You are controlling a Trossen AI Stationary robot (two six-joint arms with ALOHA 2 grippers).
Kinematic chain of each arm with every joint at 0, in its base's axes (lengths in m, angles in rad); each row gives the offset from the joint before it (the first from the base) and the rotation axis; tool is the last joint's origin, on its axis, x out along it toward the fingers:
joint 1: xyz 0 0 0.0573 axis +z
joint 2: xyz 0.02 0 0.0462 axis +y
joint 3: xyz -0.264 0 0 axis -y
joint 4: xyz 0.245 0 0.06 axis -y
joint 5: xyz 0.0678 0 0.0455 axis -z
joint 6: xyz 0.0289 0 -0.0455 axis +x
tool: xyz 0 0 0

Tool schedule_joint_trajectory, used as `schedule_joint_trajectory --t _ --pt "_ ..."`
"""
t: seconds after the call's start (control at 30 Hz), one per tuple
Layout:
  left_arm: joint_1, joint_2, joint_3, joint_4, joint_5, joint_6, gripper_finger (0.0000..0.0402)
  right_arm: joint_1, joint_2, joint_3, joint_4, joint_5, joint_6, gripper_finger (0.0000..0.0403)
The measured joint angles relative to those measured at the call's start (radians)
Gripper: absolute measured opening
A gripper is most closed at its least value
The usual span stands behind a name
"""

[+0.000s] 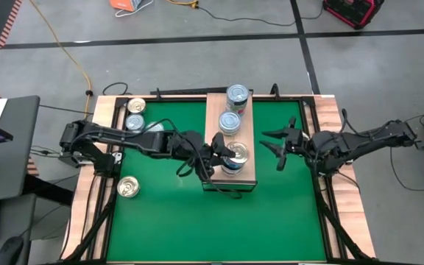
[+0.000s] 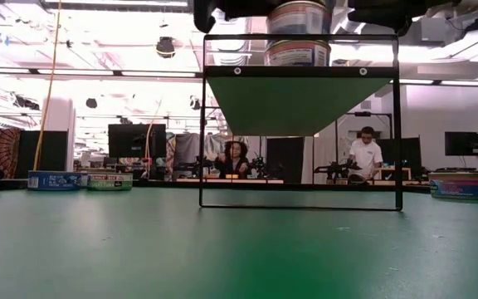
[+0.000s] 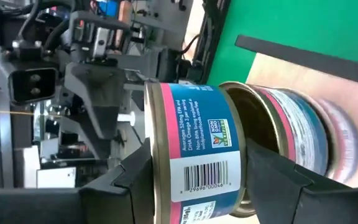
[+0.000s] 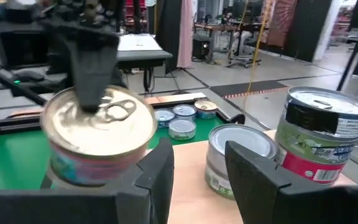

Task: Stack canned seafood by type on shelf
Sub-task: Stack the blue tuna can on top of the blue tuna can on the shelf

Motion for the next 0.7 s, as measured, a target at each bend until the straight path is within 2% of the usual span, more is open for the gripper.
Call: schedule_joint_trajectory --t 0.4,0.7 --pt "-0.017 0.003 0.000 0.000 -0.037 -0.049 0.0204 0.000 0.014 0.000 0.006 0.011 0.000 0.0172" --pt "-0.041 0.002 -0.002 -0.007 -0.074 -0.050 0.0262 0.000 0.015 0.000 0.003 0.011 0.003 0.0172"
